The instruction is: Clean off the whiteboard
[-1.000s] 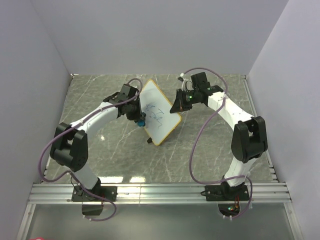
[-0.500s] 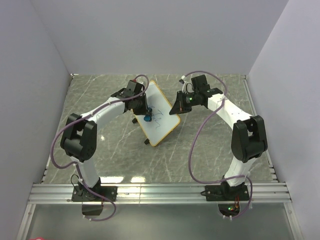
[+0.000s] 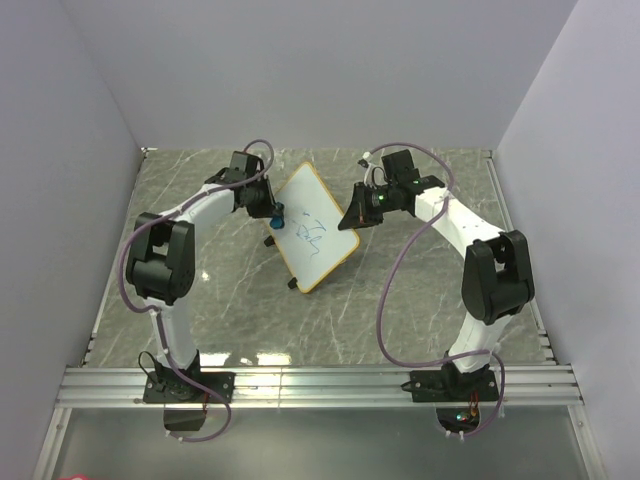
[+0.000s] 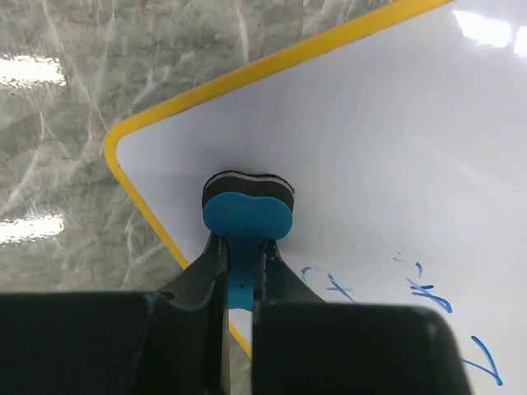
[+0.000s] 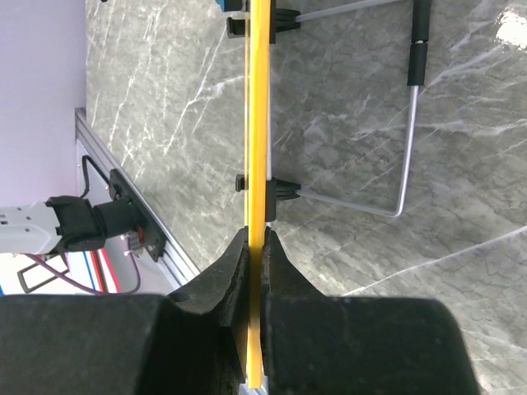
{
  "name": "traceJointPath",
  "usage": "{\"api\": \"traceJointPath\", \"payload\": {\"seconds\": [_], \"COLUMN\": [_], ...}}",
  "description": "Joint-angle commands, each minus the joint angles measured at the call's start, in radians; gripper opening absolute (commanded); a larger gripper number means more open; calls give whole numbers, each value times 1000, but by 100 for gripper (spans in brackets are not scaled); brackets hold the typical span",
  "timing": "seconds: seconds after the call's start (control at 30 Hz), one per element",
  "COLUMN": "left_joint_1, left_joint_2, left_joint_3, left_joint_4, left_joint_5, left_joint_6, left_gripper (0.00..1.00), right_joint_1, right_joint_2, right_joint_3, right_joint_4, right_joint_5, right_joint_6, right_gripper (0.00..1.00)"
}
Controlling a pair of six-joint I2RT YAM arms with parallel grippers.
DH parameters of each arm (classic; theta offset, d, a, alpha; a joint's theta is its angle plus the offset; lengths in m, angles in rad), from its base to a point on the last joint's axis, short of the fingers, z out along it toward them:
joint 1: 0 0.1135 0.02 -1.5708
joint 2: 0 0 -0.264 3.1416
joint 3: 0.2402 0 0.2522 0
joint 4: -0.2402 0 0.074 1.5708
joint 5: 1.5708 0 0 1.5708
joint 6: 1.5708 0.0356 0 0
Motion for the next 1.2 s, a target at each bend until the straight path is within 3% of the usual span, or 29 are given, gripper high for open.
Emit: {"api": "traceJointPath", "payload": {"seconds": [0.0, 0.4, 0.6, 0.9, 1.17], "left_joint_1": [-28, -221, -180, -19, -75], "left_joint_2": [42, -116, -144, -5, -58], "left_joint_3": [-4, -211, -235, -151, -235], "left_joint_4": [58, 153, 178, 145, 158], "left_joint_5": [37, 321, 249, 212, 250], "left_joint_6": [46, 80, 47, 35, 73], "left_gripper": [0, 0, 0, 0, 0], "right_joint_1": [33, 33, 33, 35, 33], "right_joint_2": [23, 44, 46, 38, 44], "right_joint_3": [34, 57, 53, 57, 64], "right_joint_4": [-65, -51, -53, -73, -71], "right_joint_5": [-25, -31, -33, -21, -22], "right_joint_6": [-46, -35, -40, -52, -50], "right_gripper": [0, 0, 0, 0, 0]}}
